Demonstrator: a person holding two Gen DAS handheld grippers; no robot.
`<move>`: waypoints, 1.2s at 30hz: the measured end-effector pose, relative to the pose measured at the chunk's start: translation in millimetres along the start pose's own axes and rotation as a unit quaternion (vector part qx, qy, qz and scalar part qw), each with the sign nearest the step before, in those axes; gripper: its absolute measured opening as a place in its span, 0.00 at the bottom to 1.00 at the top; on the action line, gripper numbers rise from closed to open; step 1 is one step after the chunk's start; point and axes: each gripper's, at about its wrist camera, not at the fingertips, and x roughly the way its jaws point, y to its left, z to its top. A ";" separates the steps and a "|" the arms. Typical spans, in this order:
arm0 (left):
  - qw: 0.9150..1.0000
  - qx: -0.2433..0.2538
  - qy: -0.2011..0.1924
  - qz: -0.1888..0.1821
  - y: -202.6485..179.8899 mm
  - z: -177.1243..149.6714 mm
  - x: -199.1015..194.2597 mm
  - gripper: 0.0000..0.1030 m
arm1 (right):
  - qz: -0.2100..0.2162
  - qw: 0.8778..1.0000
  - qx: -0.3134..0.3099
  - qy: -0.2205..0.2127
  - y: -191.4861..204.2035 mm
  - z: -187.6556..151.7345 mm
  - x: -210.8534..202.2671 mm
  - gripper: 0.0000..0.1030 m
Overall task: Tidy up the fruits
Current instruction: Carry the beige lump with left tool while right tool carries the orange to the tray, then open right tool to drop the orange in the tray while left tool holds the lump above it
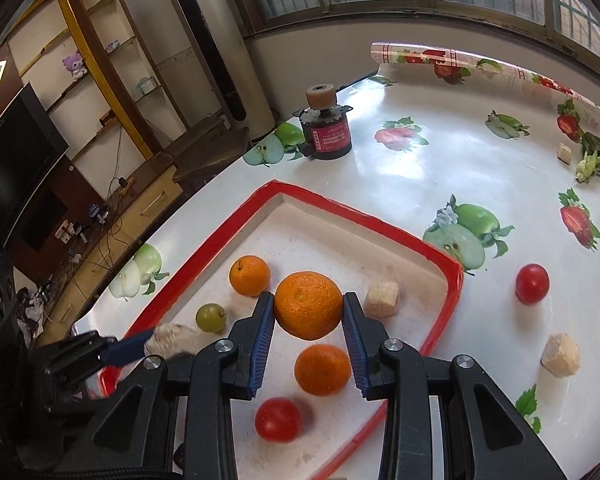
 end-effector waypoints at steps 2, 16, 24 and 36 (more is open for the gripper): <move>1.000 0.003 0.008 -0.004 -2.7 -1.1 5.8 0.32 | -0.002 1.000 -0.002 0.008 0.7 6.1 11.6 0.34; 0.999 0.005 0.043 -0.005 -5.5 -6.3 33.5 0.32 | 0.000 0.998 -0.013 0.056 -0.2 6.3 66.4 0.35; 0.999 -0.009 0.048 -0.002 -0.5 -7.5 31.1 0.32 | -0.001 0.998 -0.019 0.056 0.6 8.4 62.0 0.37; 1.000 -0.008 0.024 0.007 -2.6 -3.6 7.5 0.41 | -0.003 0.999 -0.023 0.024 1.7 2.9 19.9 0.48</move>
